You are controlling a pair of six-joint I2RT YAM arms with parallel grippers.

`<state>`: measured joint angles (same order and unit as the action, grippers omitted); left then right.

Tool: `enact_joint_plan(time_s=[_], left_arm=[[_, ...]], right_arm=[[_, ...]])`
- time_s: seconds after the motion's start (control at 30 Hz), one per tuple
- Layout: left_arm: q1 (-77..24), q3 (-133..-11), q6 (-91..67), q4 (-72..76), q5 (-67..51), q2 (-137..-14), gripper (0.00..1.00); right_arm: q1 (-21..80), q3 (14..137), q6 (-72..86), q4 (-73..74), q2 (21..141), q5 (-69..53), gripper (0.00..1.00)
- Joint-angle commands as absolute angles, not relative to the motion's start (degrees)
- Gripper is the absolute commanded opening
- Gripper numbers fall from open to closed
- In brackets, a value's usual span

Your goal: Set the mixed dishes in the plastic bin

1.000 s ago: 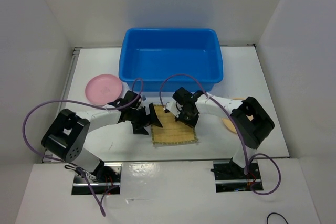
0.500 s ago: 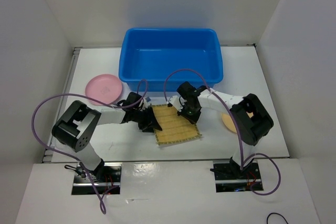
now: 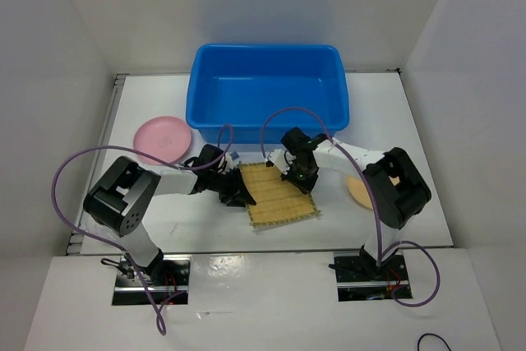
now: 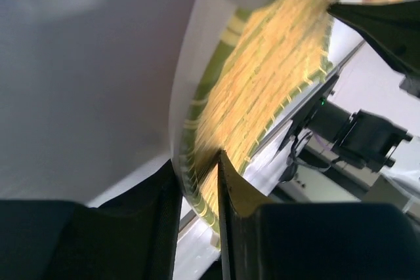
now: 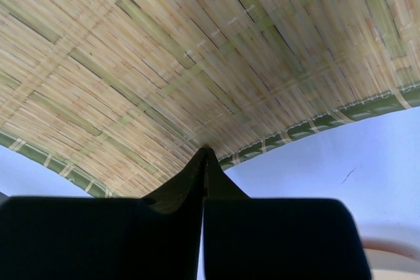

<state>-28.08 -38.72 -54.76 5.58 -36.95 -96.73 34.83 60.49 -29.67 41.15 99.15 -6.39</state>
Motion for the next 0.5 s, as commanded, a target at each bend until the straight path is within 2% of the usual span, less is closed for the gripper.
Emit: enact_joint_plan(time_s=[0.0,0.27,0.47], left_arm=[[-29.5,-41.6,-48.3,1.2,-36.4,-92.7,0.0],[-29.5,-50.8,-42.0,-9.5,-34.6,-91.5,0.0],[-27.6,-56.2,-39.8,-15.8,-34.4,-87.2,0.0]], right_arm=[[33.8,58.2,-29.4,39.2,97.0,-9.2,0.0],[32.3,58.2,-28.9,40.8,89.0,-9.4,0.0],[25.3,61.2,-28.9,44.0,80.9,-11.2,0.0]])
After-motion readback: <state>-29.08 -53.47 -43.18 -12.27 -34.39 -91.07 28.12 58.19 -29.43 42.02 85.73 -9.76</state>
